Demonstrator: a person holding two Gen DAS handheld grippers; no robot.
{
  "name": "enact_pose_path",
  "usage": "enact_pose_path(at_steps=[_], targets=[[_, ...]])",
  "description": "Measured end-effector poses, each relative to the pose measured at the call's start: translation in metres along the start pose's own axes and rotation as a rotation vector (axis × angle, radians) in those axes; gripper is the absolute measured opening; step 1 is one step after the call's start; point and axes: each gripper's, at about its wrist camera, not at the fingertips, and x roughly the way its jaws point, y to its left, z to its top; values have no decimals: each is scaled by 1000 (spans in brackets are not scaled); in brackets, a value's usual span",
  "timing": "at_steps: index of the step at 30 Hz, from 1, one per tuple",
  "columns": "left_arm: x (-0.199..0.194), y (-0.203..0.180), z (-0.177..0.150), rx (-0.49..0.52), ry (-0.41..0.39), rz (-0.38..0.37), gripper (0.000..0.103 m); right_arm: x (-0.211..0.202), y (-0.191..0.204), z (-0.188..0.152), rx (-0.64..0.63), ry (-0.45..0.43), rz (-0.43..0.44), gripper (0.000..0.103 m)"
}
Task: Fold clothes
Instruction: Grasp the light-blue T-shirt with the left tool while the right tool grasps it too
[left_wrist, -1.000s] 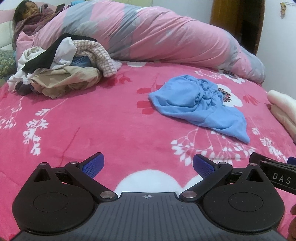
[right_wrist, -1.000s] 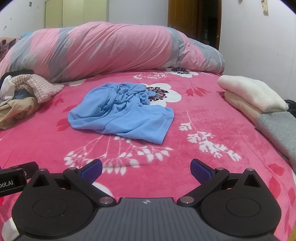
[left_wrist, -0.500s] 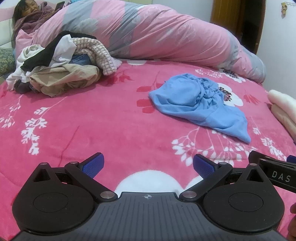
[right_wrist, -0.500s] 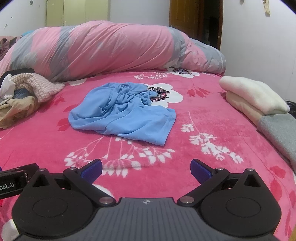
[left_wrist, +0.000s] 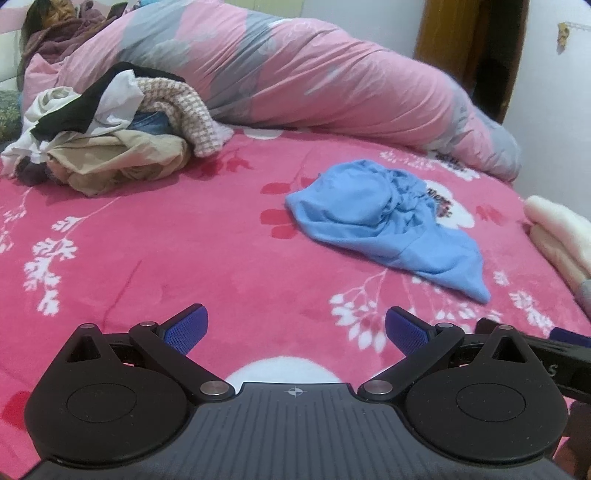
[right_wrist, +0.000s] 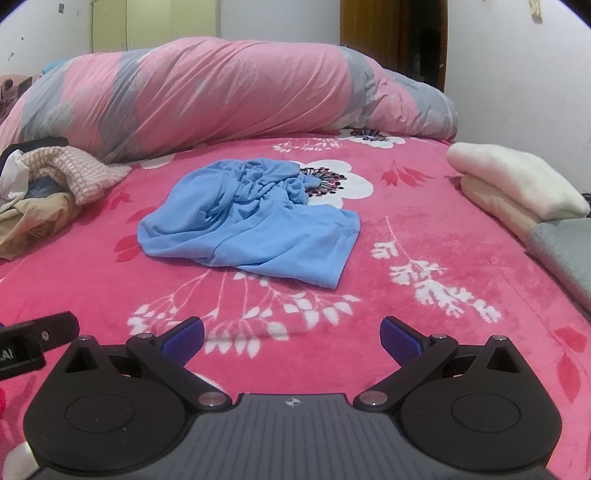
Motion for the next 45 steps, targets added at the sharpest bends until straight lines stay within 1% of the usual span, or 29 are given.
enact_pose_path(at_steps=[5, 10, 13, 14, 16, 20, 21, 22, 23, 24, 25, 26, 27, 28, 29, 30, 31, 32, 33, 34, 35, 36, 37, 38, 41, 45], targets=[[11, -10, 5, 63, -15, -13, 103, 9, -6, -4, -33, -29, 15, 103], [23, -22, 23, 137, -66, -30, 103, 14, -20, 6, -106, -129, 84, 103], [37, -33, 33, 199, -99, -44, 103, 23, -35, 21, -112, -167, 83, 103], [42, -38, 35, 225, -110, -50, 103, 29, -42, 28, -97, -165, 85, 103], [54, -48, 37, 277, -128, -61, 103, 44, -57, 42, -43, -133, 109, 103], [78, -66, 36, 370, -157, -89, 99, 78, -81, 60, 52, -57, 185, 103], [84, -71, 35, 394, -157, -97, 96, 88, -85, 62, 73, -35, 201, 101], [90, -75, 33, 421, -157, -106, 89, 97, -88, 62, 91, -13, 214, 100], [96, -80, 31, 450, -153, -118, 84, 105, -90, 61, 108, 12, 228, 96], [102, -85, 29, 479, -143, -130, 76, 113, -92, 59, 126, 37, 243, 89], [108, -88, 26, 503, -127, -139, 74, 121, -94, 58, 144, 62, 258, 85], [114, -92, 24, 526, -112, -147, 73, 126, -95, 56, 159, 80, 272, 77], [120, -96, 22, 550, -97, -156, 70, 131, -95, 53, 172, 92, 287, 71], [127, -98, 20, 572, -86, -162, 67, 135, -96, 51, 185, 105, 301, 71], [131, -100, 18, 589, -82, -167, 66, 137, -95, 49, 191, 101, 311, 64], [136, -102, 17, 605, -77, -171, 64, 138, -94, 48, 187, 90, 317, 49], [142, -104, 17, 614, -70, -167, 59, 138, -94, 47, 184, 87, 327, 43], [148, -106, 17, 614, -58, -159, 57, 139, -94, 46, 191, 86, 341, 34], [152, -106, 19, 601, -48, -156, 51, 139, -95, 46, 204, 85, 355, 26], [155, -106, 21, 585, -41, -155, 40, 139, -96, 45, 215, 83, 371, 21], [156, -105, 23, 557, -41, -162, 30, 138, -97, 45, 225, 80, 387, 14], [156, -103, 25, 528, -40, -165, 12, 137, -98, 46, 234, 73, 403, 10], [154, -101, 27, 500, -41, -164, 6, 134, -99, 47, 243, 62, 418, 8], [153, -99, 28, 474, -42, -164, 4, 130, -99, 49, 251, 47, 433, 5], [138, -89, 33, 413, -61, -188, 2, 111, -99, 55, 261, 1, 475, 4], [99, -74, 33, 385, -127, -205, 2, 74, -94, 59, 244, -62, 532, 4]])
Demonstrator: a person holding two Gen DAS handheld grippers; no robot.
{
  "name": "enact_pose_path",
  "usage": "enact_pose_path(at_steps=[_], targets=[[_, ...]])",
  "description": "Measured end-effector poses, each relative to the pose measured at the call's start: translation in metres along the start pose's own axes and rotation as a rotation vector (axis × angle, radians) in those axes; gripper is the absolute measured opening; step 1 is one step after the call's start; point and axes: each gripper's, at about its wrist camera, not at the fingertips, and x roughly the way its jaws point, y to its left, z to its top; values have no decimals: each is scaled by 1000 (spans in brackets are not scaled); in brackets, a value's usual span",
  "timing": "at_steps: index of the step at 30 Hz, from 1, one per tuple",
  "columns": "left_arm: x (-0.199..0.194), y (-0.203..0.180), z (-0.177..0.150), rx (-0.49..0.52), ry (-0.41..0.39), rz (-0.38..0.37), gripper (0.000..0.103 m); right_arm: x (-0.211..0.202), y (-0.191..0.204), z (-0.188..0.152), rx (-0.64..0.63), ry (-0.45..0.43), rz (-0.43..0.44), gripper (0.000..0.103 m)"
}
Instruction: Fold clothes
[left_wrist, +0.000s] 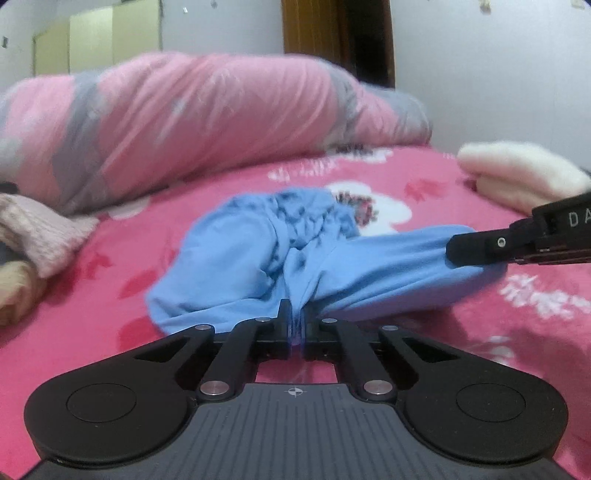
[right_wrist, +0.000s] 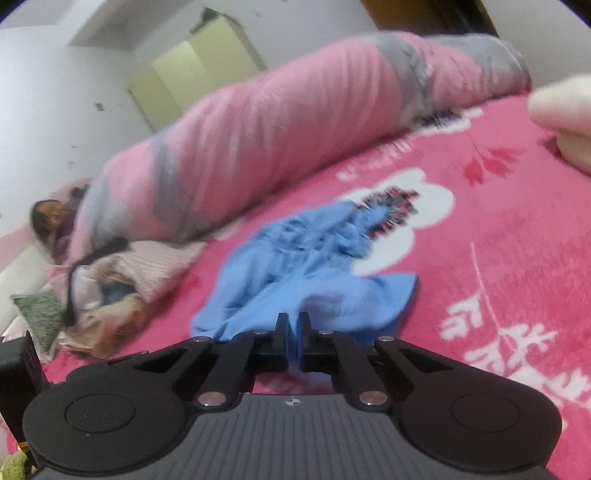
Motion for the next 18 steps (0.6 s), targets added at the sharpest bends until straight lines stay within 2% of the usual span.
enact_pose_path(at_steps=[4, 9, 14, 16, 18], targets=[[-47, 10, -5, -36, -52, -2, 1, -28, 27, -8, -26, -8, 102, 4], [-102, 29, -19, -115, -79, 28, 1, -44, 61, -35, -44, 82, 273, 3], [-132, 51, -39, -183, -42, 83, 1, -43, 90, -76, -70, 222, 394, 3], [-133, 57, -46, -187, -13, 105, 1, -39, 96, -91, -100, 278, 400, 3], [-126, 65, -53, -183, 46, 102, 2, -33, 100, -101, -138, 351, 369, 6]])
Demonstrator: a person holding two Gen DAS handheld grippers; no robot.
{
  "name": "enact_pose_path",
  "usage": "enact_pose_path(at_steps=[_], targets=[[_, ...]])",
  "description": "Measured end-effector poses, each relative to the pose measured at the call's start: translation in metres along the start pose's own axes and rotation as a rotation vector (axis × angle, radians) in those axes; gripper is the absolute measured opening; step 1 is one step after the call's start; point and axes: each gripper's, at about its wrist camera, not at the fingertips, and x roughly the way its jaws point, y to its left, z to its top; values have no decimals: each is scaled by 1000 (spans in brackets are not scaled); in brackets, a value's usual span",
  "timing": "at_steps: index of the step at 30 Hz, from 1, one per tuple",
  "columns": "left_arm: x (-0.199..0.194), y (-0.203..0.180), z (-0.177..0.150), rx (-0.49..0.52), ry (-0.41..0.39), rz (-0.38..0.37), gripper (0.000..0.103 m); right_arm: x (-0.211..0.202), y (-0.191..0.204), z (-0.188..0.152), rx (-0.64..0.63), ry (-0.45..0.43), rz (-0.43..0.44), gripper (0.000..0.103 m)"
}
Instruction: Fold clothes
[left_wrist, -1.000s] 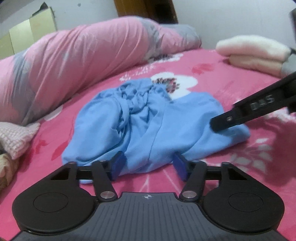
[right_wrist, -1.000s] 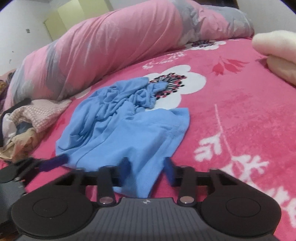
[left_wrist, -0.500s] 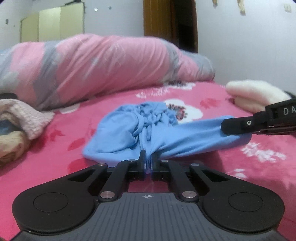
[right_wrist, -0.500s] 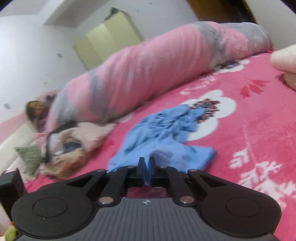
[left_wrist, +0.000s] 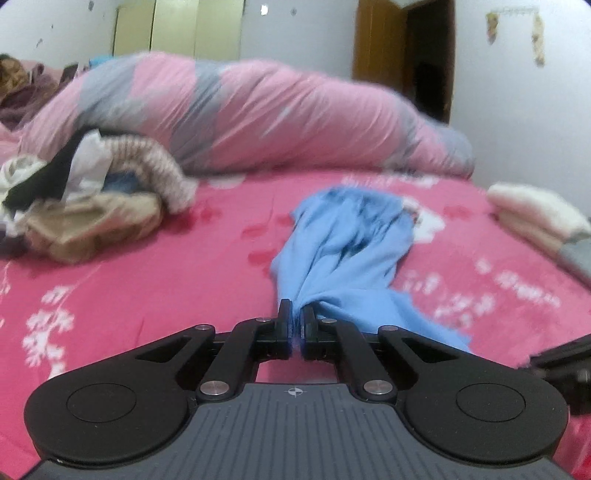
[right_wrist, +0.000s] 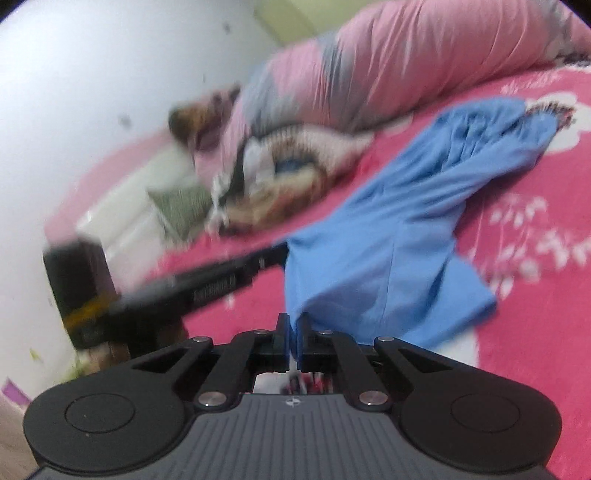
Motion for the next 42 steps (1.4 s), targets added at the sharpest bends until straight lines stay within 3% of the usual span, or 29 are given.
enact_pose_path(at_steps=[2, 4, 5, 6, 7, 12, 16, 19, 23, 25, 26, 27, 28, 30, 36, 42], targets=[[6, 7, -4, -24, 46, 3, 3, 5, -1, -3, -5, 71, -63, 11], [10, 13, -5, -50, 61, -14, 8, -1, -8, -3, 0, 110, -117, 33], [9, 16, -5, -65, 52, -17, 13, -10, -12, -2, 2, 99, -134, 48], [8, 19, -4, -79, 42, -25, 28, -21, -14, -2, 0, 74, -144, 56], [8, 23, -4, -93, 30, -27, 37, -32, -16, -1, 0, 46, -147, 58], [17, 21, 6, -119, -4, -79, 56, -58, -49, 34, 60, -86, -205, 68], [41, -3, 19, -65, 12, -160, 61, -38, -101, 84, 164, -175, -287, 68], [70, -25, 24, 17, 51, -163, 61, -12, -149, 117, 263, -210, -336, 68], [107, -39, 25, 55, 106, -112, 55, 28, -211, 150, 375, -225, -398, 65], [119, -40, 25, 44, 119, -94, 38, 44, -233, 156, 409, -223, -402, 57], [123, -38, 25, 24, 123, -92, 34, 48, -236, 156, 411, -227, -385, 50], [125, -36, 25, 4, 126, -89, 23, 52, -237, 155, 407, -235, -363, 29], [125, -34, 25, -18, 124, -84, 11, 55, -237, 155, 400, -240, -345, 19], [119, -28, 25, -43, 103, -76, 6, 52, -229, 151, 396, -264, -328, 6], [76, -22, 25, -33, 4, -73, 3, 3, -184, 132, 351, -403, -244, 4], [22, -22, 15, 10, -28, -130, 3, -65, -126, 99, 287, -463, -167, 4]])
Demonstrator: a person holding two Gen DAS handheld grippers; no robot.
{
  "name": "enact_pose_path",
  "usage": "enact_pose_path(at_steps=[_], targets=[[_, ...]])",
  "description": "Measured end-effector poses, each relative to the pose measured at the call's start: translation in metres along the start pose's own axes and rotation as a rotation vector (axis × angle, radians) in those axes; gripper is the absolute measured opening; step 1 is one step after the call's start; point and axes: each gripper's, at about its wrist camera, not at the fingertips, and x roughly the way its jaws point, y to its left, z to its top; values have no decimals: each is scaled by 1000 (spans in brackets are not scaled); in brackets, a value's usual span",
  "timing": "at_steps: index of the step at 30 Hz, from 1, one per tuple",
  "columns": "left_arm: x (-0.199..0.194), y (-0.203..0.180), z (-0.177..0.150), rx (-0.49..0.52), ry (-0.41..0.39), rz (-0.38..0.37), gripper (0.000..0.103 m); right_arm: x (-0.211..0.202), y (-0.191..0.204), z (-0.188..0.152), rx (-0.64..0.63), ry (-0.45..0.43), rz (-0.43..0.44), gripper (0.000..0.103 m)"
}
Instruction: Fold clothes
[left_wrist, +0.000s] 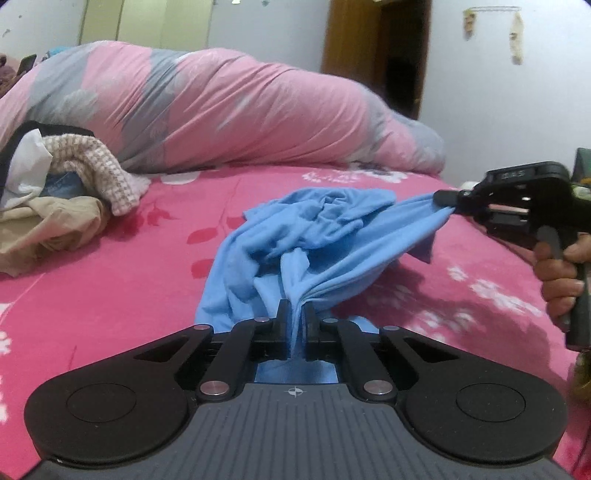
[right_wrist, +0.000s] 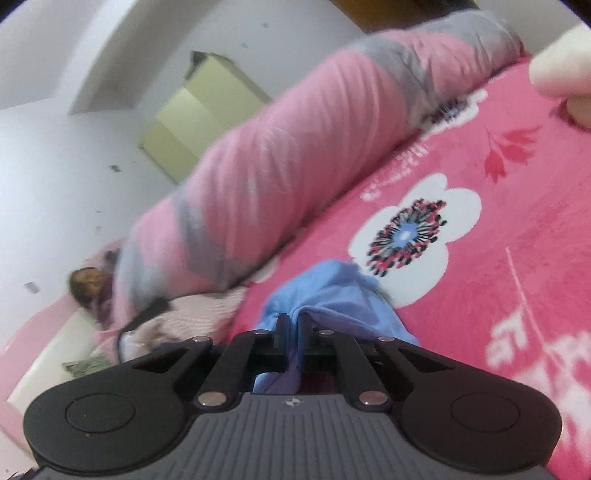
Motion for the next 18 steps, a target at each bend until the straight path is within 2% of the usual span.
enact_pose_path(at_steps=[4, 7, 13, 15, 17, 18], targets=[[-33, -3, -10, -19, 0, -71, 3, -59, 16, -17, -44, -32, 33, 4], [-55, -10, -20, -20, 12, -138, 3, -96, 17, -36, -55, -32, -2, 4], [-63, -21, -44, -14, 114, -255, 3, -145, -9, -70, 24, 4, -144, 3], [-59, -19, -47, -16, 151, -277, 5, -152, -16, -74, 23, 55, -224, 4], [-58, -13, -46, -33, 156, -289, 11, -156, -19, -72, 8, 90, -309, 5], [-58, -9, -44, -46, 152, -295, 19, -158, -19, -70, 2, 95, -339, 5]])
